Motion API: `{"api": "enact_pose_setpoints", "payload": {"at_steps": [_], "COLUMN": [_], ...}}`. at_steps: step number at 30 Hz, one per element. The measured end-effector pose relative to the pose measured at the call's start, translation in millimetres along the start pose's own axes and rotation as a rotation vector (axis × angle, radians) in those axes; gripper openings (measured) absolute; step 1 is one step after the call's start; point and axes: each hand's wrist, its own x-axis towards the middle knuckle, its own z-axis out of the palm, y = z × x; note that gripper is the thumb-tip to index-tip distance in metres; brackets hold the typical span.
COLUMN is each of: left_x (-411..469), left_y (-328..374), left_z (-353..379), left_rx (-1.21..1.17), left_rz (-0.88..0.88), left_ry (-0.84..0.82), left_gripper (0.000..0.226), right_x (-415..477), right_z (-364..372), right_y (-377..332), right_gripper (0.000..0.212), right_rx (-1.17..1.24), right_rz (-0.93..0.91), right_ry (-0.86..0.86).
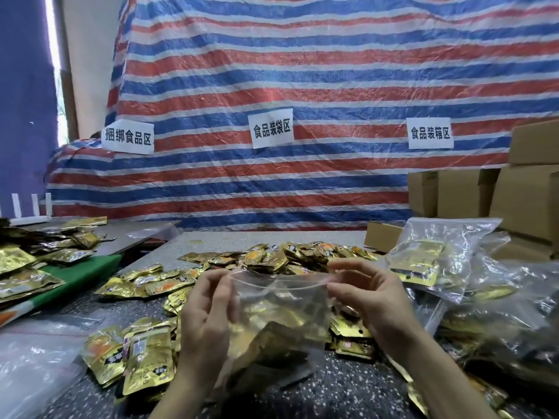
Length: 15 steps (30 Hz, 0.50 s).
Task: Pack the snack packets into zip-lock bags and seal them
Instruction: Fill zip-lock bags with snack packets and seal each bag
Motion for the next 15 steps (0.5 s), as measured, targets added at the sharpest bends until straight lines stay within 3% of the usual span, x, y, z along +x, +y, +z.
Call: {"api": "enact_pose_setpoints", "payload": {"at_steps": [7,15], "left_x": [76,46], "left_y": [24,-18], "left_z": [8,-2], "left_rx": [0.172,0.149], "left_rz": [0.099,0.057], "left_ry": [-0.322,-0.209], "left_gripper": [0.025,0.025], "right_x": [57,79], "right_z": [5,-11], "right_y": [-66,-58], "right_gripper": [0.022,0.014], "right_rx": [-0.466,-0.708], "right_rz": [0.117,0.214], "right_ry": [-0.274,-0.354]}}
